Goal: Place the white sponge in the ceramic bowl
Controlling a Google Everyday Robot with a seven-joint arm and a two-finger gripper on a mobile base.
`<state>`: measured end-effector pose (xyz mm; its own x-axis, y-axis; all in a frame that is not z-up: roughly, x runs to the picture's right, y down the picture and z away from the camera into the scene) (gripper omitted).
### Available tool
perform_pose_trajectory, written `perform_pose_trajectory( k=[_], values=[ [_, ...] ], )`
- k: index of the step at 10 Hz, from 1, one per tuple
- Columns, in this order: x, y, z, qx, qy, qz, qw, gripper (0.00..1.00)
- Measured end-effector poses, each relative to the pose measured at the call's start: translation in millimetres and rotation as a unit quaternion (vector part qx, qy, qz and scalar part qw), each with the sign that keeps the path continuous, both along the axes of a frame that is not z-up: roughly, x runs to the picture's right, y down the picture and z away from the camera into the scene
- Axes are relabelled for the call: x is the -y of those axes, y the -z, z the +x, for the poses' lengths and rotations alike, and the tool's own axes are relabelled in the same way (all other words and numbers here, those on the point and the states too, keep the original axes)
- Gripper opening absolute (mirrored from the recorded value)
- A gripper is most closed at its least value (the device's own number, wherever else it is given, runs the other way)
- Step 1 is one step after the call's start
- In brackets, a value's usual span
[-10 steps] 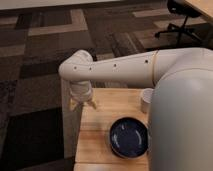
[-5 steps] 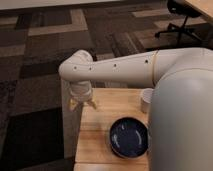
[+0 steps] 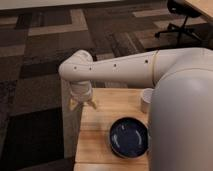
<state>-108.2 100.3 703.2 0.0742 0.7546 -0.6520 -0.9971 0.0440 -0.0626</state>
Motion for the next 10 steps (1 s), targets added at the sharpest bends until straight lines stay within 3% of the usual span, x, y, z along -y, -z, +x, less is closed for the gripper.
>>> perform_pose_trajectory(
  k=[6, 8, 10],
  values=[
    [1.5, 1.3, 8.2, -0.010, -0.004, 0.003, 0.9999, 0.65],
    [4.9, 4.4, 21.2, -0.021, -0.007, 0.007, 0.9997, 0.65],
    [5.9, 11.4, 52.5, -0.022, -0.018, 0.001, 0.9996, 0.65]
  ],
)
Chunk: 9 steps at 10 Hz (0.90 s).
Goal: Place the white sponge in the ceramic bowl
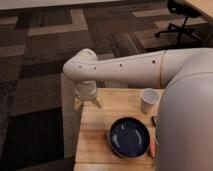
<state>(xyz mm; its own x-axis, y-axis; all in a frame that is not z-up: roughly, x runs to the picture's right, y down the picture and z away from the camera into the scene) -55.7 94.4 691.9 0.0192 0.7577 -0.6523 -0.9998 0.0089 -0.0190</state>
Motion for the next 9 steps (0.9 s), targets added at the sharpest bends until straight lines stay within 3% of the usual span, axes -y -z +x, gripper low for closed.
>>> perform_pose_trajectory(
  k=[1, 2, 3, 5, 6, 9],
  values=[
    [-1.3, 1.6, 11.1, 0.005, 0.000, -0.002, 1.0000, 0.65],
    [-4.1, 7.2, 48.2, 0.014, 0.007, -0.004, 0.9999, 0.65],
    [-5.9, 11.1, 66.0, 0.017, 0.016, -0.007, 0.9997, 0.65],
    [-8.2, 20.9, 129.1, -0.002, 0.022, -0.012, 0.9997, 0.65],
    [-8.7, 23.7, 143.9, -0.010, 0.020, -0.013, 0.9997, 0.65],
    [-8.1, 23.1, 141.2, -0.008, 0.021, -0.012, 0.9997, 0.65]
  ],
)
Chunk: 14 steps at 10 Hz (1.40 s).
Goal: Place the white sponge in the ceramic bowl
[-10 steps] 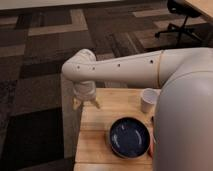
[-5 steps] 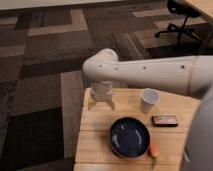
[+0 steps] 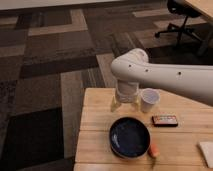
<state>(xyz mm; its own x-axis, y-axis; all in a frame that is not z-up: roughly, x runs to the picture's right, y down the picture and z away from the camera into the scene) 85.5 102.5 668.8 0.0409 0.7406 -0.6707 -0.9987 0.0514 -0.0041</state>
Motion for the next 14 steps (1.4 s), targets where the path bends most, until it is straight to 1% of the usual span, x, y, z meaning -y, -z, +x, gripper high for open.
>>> perform_pose_trajectory(
  k=[2, 3, 4, 5, 6, 7, 8, 9, 10, 11, 14],
  values=[
    [-0.5, 0.1, 0.6, 0.000, 0.000, 0.000, 1.0000, 0.65],
    [-3.8, 5.1, 15.7, -0.012, -0.009, -0.002, 0.9999, 0.65],
    [-12.6, 14.8, 44.9, -0.022, -0.016, -0.007, 0.9996, 0.65],
    [-16.4, 18.3, 56.3, -0.020, -0.014, -0.008, 0.9997, 0.65],
    [-23.7, 25.0, 83.0, -0.019, -0.006, -0.011, 0.9998, 0.65],
    [-35.8, 36.4, 134.2, -0.031, 0.021, -0.019, 0.9991, 0.65],
    [-43.2, 44.2, 171.4, -0.041, 0.043, -0.021, 0.9980, 0.65],
    [-54.1, 53.7, 224.4, -0.038, 0.076, -0.013, 0.9963, 0.65],
    [-57.3, 55.1, 249.8, -0.024, 0.093, 0.007, 0.9954, 0.65],
    [-58.2, 55.7, 254.8, -0.022, 0.096, 0.010, 0.9951, 0.65],
    [-56.8, 54.4, 252.7, -0.020, 0.097, 0.011, 0.9950, 0.65]
  ],
)
